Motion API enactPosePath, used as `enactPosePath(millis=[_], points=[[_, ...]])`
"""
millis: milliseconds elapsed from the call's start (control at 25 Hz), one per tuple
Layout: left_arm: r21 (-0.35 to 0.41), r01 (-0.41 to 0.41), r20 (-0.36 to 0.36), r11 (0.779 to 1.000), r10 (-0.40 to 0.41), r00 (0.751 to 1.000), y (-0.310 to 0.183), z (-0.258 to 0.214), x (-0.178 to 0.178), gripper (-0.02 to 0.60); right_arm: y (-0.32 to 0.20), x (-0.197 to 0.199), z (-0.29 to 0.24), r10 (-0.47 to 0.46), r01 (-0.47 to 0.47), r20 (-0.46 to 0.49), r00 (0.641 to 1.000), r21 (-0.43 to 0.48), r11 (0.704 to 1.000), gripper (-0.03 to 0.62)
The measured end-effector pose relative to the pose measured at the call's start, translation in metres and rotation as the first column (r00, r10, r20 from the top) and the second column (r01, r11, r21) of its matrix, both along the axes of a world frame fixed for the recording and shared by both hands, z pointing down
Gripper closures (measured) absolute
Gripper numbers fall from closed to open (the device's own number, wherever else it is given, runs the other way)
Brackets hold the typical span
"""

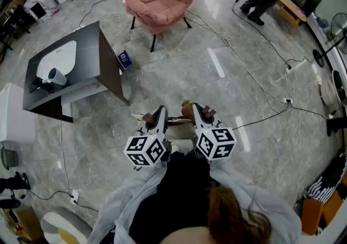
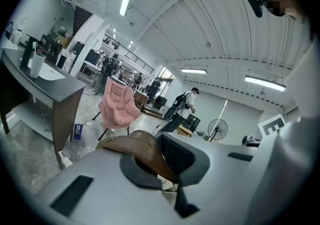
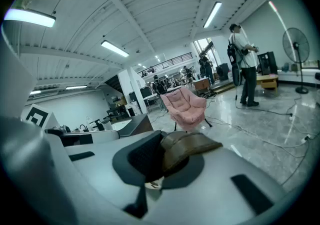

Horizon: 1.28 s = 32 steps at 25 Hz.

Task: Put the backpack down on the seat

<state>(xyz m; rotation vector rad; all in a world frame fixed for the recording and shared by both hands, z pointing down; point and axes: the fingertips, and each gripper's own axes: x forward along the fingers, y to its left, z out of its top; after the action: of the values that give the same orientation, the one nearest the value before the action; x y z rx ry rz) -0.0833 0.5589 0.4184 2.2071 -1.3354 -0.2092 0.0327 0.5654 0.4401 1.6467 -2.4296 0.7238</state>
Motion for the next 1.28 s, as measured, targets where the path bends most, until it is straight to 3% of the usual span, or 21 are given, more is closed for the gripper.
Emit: enactPosePath(millis=[480, 840, 1280], points=[[-0.005, -0.071, -0.002, 0.997, 0.070, 0.998, 0.017, 0.011, -0.006, 0.569, 0.014, -0.008, 0.014, 0.050, -0.050, 0.030, 0.998, -0.016, 0.999, 0.585], [-0.043, -0.044, -0.003, 0.998, 0.044, 0.999, 0.022, 0.019, -0.014, 0.569, 0.017, -0.016, 0.018, 0.033, -0.033, 0.008, 0.999, -0.034, 0.999, 0.585], [-0.058, -0.023, 0.002, 0.998, 0.024, 1.000, -0.032, 0.030, -0.005, 0.569, -0.035, -0.007, 0.031, 0.004, -0.002, 0.052, 0.999, -0.054, 0.999, 0.585]])
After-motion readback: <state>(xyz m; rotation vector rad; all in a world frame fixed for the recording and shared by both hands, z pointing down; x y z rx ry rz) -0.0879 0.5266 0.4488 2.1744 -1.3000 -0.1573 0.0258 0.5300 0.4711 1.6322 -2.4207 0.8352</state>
